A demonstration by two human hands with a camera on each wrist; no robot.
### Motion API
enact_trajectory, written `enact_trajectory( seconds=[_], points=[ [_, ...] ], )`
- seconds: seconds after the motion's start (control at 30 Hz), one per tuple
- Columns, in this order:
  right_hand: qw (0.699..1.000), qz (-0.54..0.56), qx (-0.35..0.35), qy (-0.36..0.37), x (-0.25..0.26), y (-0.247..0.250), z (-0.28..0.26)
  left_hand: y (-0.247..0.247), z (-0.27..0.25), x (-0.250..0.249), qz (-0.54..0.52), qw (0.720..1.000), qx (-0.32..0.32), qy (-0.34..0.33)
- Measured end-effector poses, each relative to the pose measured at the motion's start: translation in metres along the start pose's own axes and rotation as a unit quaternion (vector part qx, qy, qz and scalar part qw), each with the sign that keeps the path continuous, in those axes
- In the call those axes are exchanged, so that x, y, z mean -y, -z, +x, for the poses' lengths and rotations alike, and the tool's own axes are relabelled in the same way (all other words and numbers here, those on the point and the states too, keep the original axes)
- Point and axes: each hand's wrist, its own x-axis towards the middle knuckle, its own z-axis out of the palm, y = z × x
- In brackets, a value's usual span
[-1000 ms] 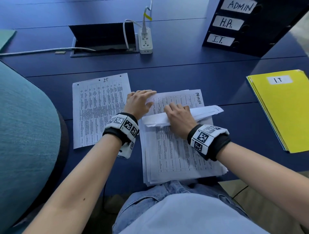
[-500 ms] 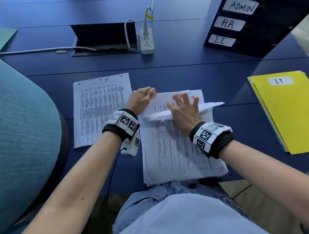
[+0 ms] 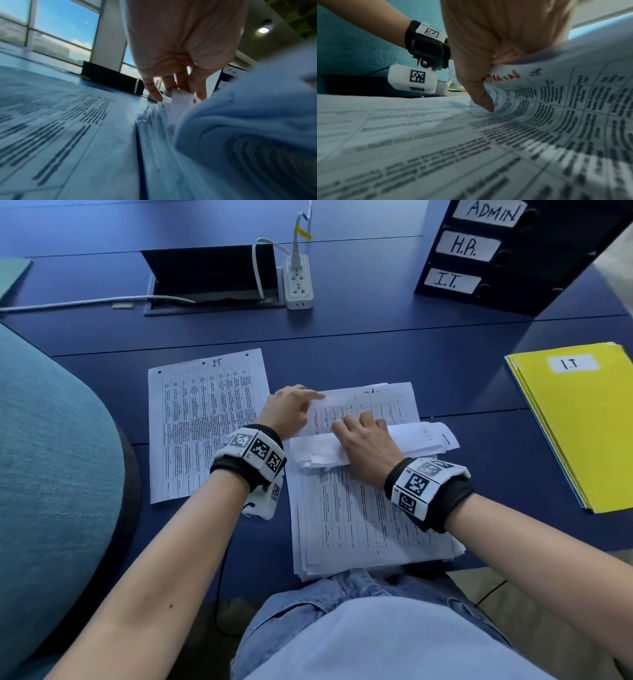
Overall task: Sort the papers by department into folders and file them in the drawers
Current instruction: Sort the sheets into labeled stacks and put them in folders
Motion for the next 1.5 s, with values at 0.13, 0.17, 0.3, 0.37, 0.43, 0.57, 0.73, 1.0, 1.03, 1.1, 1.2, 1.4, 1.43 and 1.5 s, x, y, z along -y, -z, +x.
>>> enact_trajectory(
  seconds=[0.13,0.17,0.3,0.37,0.43,0.57,0.73,1.0,1.03,1.1,1.2,1.4,1.43,1.5],
  points=[
    [1.0,-0.003,0.007,0.002,-0.002,0.0,0.002,0.006,-0.001,0.007,-0.154,0.987,-0.003,0.056],
    [1.0,-0.015,0.006,0.008,-0.002,0.0,0.002,0.007,-0.001,0.01,-0.184,0.98,-0.002,0.07],
    [1.0,-0.012,-0.011,0.021,-0.005,0.002,0.001,0.014,-0.004,0.016,-0.259,0.96,0.042,0.096],
    [1.0,0.007,-0.025,0.018,-0.007,0.005,0.002,0.016,-0.006,0.017,-0.263,0.956,0.09,0.091],
    [0.997,0.016,-0.071,0.015,-0.01,0.006,0.005,0.014,-0.007,0.019,-0.261,0.953,0.13,0.082],
    [0.99,0.03,-0.139,0.024,-0.01,0.005,0.013,0.015,-0.004,0.016,-0.279,0.948,0.115,0.098],
    [0.97,0.081,-0.214,0.08,-0.007,-0.01,0.009,0.013,0.002,0.01,-0.186,0.977,-0.009,0.1],
    [0.988,0.063,-0.128,0.065,-0.003,-0.017,0.008,0.001,0.009,0.009,0.021,0.997,0.026,0.067],
    [0.988,0.079,-0.119,0.06,-0.002,-0.015,0.008,0.002,0.007,0.009,0.025,0.998,0.019,0.057],
    [0.987,0.109,-0.11,0.05,-0.002,-0.012,0.009,0.004,0.002,0.008,0.036,0.999,0.007,0.032],
    [0.983,0.142,-0.11,0.03,-0.005,-0.009,0.013,0.006,-0.004,0.005,0.056,0.998,0.0,0.007],
    [0.983,0.12,-0.138,-0.014,-0.01,-0.01,0.023,0.008,-0.008,0.003,-0.088,0.994,-0.064,0.006],
    [0.985,0.092,-0.145,-0.02,-0.011,-0.009,0.023,0.008,-0.009,0.003,-0.1,0.993,-0.058,0.008],
    [0.984,0.03,-0.172,-0.036,-0.014,-0.009,0.021,0.008,-0.009,0.002,-0.117,0.992,-0.035,0.016]
  ],
)
